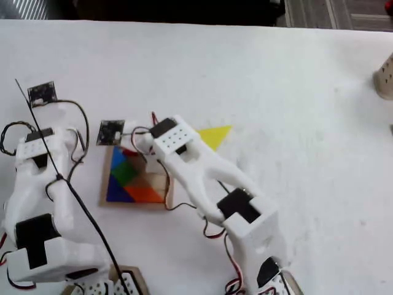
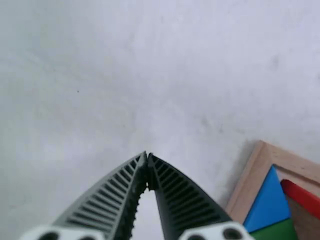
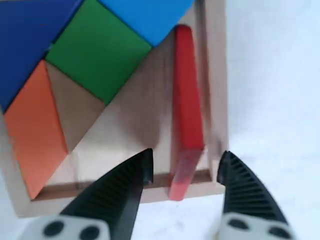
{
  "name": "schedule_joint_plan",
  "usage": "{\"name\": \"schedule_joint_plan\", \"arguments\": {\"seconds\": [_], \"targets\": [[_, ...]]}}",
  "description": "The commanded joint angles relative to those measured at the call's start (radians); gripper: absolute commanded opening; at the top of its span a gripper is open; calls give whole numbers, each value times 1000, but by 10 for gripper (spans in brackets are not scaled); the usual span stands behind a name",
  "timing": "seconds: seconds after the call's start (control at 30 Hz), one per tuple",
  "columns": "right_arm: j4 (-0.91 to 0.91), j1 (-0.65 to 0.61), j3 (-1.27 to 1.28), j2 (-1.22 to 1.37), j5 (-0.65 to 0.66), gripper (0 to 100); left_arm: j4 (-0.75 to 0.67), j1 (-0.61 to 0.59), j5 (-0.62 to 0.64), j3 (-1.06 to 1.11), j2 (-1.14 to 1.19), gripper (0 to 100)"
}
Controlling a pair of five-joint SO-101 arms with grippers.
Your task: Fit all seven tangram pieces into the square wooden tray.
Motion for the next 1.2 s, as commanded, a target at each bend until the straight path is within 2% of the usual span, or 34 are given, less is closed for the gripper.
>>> {"name": "schedule_joint_plan", "arguments": {"seconds": [0.0, 0.4, 0.6, 0.7, 0.83, 0.9, 1.03, 1.17], "targets": [[64, -22, -51, -53, 12, 216, -15, -8, 6, -14, -48, 27], [217, 19, -51, -268, 3, 216, -15, -7, 5, -14, -47, 27], [295, 134, -44, -392, -57, 215, -15, -7, 5, -14, -47, 27], [321, 200, -14, -412, -144, 180, -15, -7, 8, -15, -50, 27], [303, 259, 69, -412, -203, 4, -28, -4, 9, -15, -51, 27], [305, 295, 94, -415, -206, 37, -41, -2, 11, -15, -51, 27], [275, 346, 215, -450, -233, 19, -37, 27, 11, -14, -51, 27], [61, 341, 512, -549, -239, 18, -41, 58, 12, -15, -53, 26]]}}
